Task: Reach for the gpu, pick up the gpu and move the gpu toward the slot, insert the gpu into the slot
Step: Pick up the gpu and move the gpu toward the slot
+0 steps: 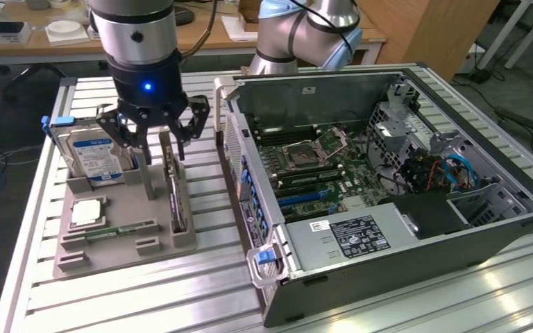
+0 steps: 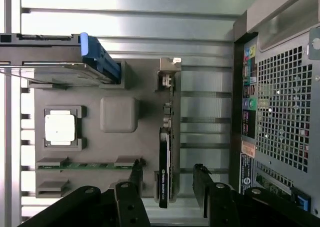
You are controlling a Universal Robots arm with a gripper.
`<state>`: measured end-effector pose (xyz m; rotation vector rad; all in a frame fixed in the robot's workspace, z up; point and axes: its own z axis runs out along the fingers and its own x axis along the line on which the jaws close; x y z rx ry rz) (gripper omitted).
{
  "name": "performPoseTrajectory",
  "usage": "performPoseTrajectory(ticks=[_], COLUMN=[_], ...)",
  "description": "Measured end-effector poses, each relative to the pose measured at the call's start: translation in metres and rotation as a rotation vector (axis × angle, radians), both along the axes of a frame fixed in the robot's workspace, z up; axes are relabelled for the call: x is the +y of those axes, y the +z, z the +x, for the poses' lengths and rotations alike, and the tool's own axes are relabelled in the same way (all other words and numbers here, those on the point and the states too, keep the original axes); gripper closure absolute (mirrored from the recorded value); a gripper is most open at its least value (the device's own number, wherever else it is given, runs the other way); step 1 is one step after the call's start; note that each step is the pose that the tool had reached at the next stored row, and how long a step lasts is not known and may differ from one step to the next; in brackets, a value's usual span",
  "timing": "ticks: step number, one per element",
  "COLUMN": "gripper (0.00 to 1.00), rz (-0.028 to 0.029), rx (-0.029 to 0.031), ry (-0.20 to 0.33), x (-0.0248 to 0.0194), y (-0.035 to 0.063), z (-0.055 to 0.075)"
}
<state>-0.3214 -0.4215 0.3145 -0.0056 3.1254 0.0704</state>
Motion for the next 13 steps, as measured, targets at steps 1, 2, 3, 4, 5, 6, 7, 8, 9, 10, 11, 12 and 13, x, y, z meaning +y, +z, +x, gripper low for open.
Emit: performPoseTrajectory(ticks=[1, 2, 3, 4, 5, 6, 7, 8, 9, 10, 11, 12, 13], gripper=[0.47, 0.47, 0.47, 0.47, 0.47, 0.47, 0.47, 0.47, 0.47, 0.47, 0.47, 0.47, 0.47], rz=[-0.0001, 0.0000, 0.0000, 0.0001, 0.0000, -0.0001, 0.0000, 0.0000, -0.0001, 0.0000, 0.0000, 0.0000, -0.0001], rx=[0.0002, 0.0001, 0.0001, 0.0001, 0.0001, 0.0002, 0.0002, 0.0003, 0.0004, 0.0009, 0.0014, 0.0021, 0.0028], ry=[0.000, 0.000, 0.000, 0.000, 0.000, 0.000, 0.000, 0.000, 0.000, 0.003, 0.008, 0.012, 0.013], x=[0.0000, 0.0000, -0.0001, -0.0002, -0.0006, -0.0008, -0.0011, -0.0015, -0.0022, -0.0032, -0.0035, -0.0036, -0.0037], y=[-0.0017, -0.0036, -0.0054, -0.0072, -0.0091, -0.0109, -0.0127, -0.0145, -0.0163, -0.0182, -0.0200, -0.0218, -0.0236], z=[0.000, 0.000, 0.000, 0.000, 0.000, 0.000, 0.000, 0.000, 0.000, 0.000, 0.000, 0.000, 0.000])
